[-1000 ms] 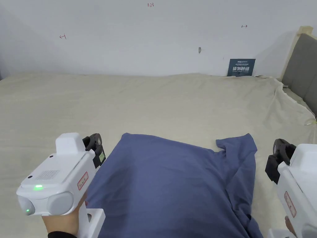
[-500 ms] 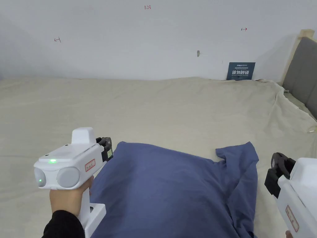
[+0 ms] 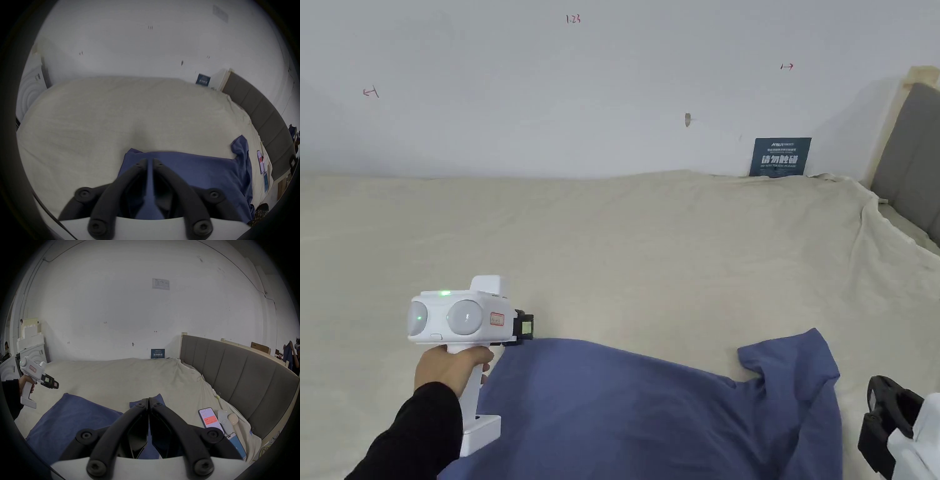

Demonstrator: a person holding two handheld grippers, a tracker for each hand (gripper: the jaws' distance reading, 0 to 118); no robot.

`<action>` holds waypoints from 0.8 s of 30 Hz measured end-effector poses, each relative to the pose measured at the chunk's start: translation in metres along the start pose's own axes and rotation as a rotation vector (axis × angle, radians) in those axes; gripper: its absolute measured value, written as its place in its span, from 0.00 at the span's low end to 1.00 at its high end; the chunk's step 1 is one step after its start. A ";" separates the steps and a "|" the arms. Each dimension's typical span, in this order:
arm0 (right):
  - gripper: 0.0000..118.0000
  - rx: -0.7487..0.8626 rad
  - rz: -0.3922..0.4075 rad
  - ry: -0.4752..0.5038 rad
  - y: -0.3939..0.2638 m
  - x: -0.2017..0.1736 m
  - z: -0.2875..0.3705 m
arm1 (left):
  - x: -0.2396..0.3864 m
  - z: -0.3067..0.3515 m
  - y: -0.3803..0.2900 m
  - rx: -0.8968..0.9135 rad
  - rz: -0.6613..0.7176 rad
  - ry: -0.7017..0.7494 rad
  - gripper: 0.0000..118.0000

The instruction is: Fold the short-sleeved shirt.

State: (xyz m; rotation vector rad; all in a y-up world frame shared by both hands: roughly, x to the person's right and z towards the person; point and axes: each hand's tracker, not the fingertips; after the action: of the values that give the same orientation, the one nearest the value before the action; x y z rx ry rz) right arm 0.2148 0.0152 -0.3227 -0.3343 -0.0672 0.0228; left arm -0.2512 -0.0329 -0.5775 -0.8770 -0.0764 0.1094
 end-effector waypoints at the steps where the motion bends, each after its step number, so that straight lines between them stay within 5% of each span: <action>1: 0.00 -0.007 -0.002 -0.003 -0.002 0.000 -0.005 | -0.001 -0.011 0.004 -0.008 0.001 0.002 0.69; 3: 0.00 -0.021 -0.008 -0.014 -0.006 0.001 -0.015 | -0.003 -0.034 0.008 -0.052 0.001 0.025 0.83; 9: 0.00 -0.063 -0.023 -0.043 -0.022 0.002 -0.033 | -0.012 -0.085 0.001 -0.141 -0.019 0.074 0.79; 12: 0.00 -0.085 -0.017 -0.046 -0.028 0.004 -0.036 | -0.011 -0.104 -0.010 -0.184 -0.034 0.070 0.53; 15: 0.00 -0.100 -0.013 -0.044 -0.030 0.006 -0.035 | -0.005 -0.096 -0.014 -0.146 -0.052 0.088 0.45; 18: 0.00 -0.115 -0.021 -0.038 -0.029 0.010 -0.036 | 0.005 -0.086 -0.017 -0.126 -0.062 -0.006 0.07; 24: 0.00 -0.170 -0.033 -0.016 -0.014 0.026 -0.068 | 0.016 -0.041 -0.025 0.012 -0.018 0.008 0.04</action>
State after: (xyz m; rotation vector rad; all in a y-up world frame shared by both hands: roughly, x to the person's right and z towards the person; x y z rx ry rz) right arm 0.2457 -0.0192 -0.3802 -0.5030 -0.0912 -0.0131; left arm -0.2288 -0.0777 -0.5843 -0.8644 -0.0758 0.0889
